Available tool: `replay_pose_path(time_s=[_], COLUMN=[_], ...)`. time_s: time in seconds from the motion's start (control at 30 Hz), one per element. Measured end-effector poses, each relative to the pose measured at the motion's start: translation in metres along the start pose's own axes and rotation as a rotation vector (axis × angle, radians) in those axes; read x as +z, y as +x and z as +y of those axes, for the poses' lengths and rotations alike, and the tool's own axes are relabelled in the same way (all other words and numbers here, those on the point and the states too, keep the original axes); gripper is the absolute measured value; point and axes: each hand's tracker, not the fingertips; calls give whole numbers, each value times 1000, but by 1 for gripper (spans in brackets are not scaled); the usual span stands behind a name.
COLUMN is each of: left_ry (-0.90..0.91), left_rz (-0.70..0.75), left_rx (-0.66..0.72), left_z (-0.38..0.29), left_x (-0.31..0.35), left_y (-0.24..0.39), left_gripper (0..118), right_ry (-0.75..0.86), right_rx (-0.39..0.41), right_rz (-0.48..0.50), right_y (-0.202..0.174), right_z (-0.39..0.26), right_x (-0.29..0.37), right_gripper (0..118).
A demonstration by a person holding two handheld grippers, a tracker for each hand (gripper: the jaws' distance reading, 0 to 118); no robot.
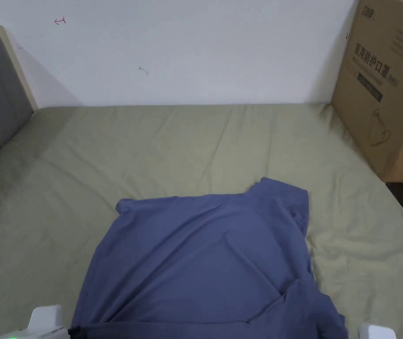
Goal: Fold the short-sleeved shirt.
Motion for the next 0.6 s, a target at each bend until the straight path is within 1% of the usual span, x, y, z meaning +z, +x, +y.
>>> replay_pose_path(time_s=[0.03,0.07,0.1,0.13,0.17,0.2,0.37,0.5,0.57,0.6], left_ry=[18,55,115,174,218,265,538,697,752,776], left_rz=[-13,-30,-42,-47,-52,-56,-69,-67,-62,-79], left_rx=[-11,-20,-26,-38,-47,-64,-107,-112,-100,-88], left_z=[5,12,20,28,37,48,89,108,113,115], left_x=[8,19,33,45,56,70,122,149,156,157], left_y=[2,4,8,12,16,22,45,62,70,73], left_gripper=[72,83,91,93,93,93,93,92,84,76], right_ry=[40,74,132,193,255,323,596,765,810,825], right_rx=[5,16,33,45,57,70,116,171,184,188], right_rz=[8,7,2,7,2,-2,-26,-82,-95,-99], right_y=[-2,-4,-8,-12,-16,-22,-50,-74,-81,-84], right_z=[7,14,24,34,44,54,102,121,126,127], right_x=[10,19,30,40,51,63,116,145,151,154], right_gripper=[10,26,50,78,90,92,92,92,92,92])
